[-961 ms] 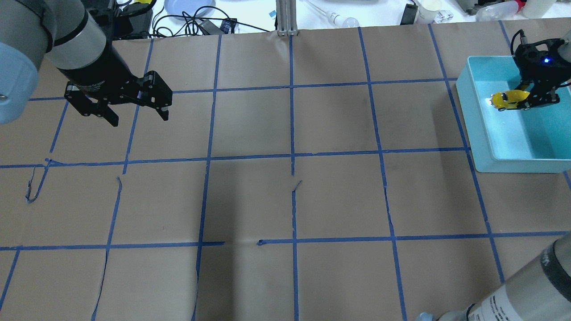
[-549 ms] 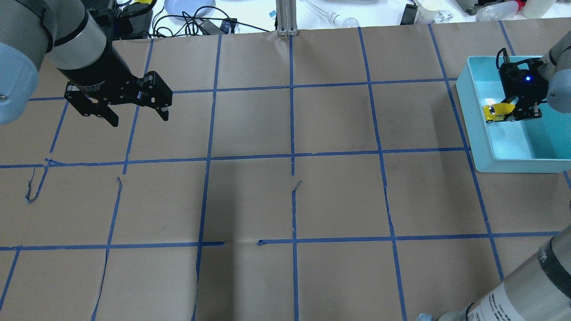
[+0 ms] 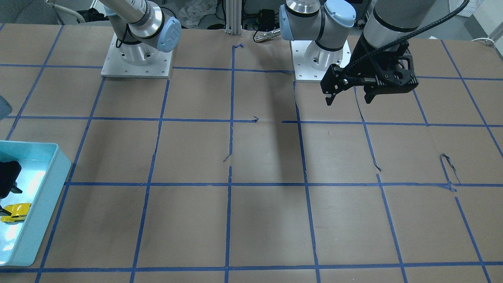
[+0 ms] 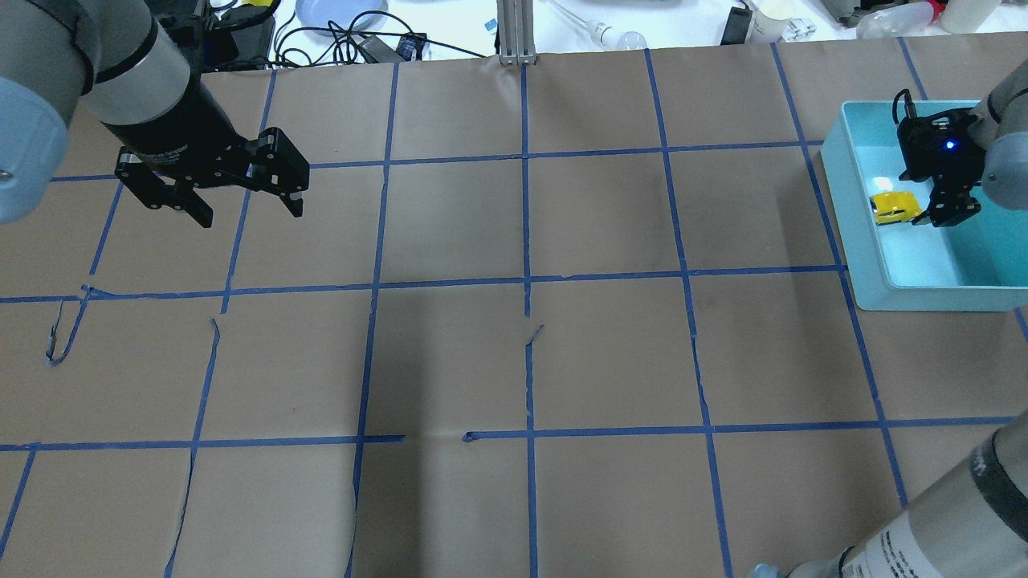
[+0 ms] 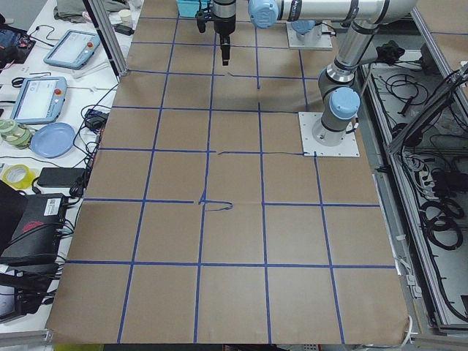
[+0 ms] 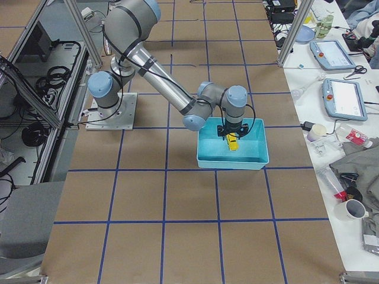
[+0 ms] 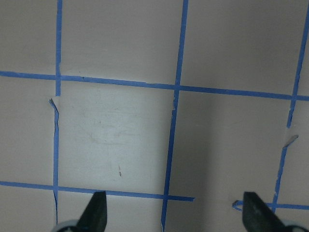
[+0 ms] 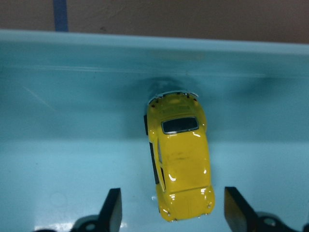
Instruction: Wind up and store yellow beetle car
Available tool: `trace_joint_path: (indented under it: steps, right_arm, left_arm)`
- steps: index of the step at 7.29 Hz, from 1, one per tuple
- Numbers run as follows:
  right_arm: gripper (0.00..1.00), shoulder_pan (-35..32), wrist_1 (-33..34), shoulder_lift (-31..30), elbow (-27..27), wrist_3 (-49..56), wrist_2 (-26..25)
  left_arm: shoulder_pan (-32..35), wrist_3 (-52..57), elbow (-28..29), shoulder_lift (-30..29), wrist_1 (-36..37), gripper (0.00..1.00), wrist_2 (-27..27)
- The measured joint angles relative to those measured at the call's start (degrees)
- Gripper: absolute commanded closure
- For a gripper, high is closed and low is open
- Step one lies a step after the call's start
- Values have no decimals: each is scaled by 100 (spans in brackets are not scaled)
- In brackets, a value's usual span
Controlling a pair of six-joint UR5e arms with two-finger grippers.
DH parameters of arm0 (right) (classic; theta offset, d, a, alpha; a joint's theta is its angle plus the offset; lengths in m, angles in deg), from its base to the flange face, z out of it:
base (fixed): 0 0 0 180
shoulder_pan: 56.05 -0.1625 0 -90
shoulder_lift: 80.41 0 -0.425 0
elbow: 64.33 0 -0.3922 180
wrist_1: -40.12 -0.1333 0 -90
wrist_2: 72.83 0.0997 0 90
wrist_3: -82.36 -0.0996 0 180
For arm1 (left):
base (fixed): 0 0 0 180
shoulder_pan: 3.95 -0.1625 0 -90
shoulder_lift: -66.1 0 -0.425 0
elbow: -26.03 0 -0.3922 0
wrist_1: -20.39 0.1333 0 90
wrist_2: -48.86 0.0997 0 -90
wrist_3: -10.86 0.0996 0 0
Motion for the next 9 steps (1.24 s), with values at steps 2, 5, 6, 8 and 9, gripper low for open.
trace_joint_path:
  steps: [2, 5, 6, 8, 9]
  right_arm:
    - [14, -226, -1198, -632, -424, -843, 107]
    - [13, -1923, -1962, -1268, -669, -4044, 156]
    - [13, -2604, -1941, -1336, -690, -5365, 157]
    - [13, -3219, -2081, -1543, -735, -7862, 121]
    - [13, -3252, -2360, -1702, -778, -8861, 84]
  left_arm:
    - [0, 0, 3, 1, 1, 0, 0]
    - [-5, 6, 7, 37, 3, 0, 4]
    - [-7, 10, 9, 41, 7, 0, 1]
    - [-9, 84, 25, 43, 8, 0, -4]
    - [-9, 201, 38, 41, 4, 0, -2]
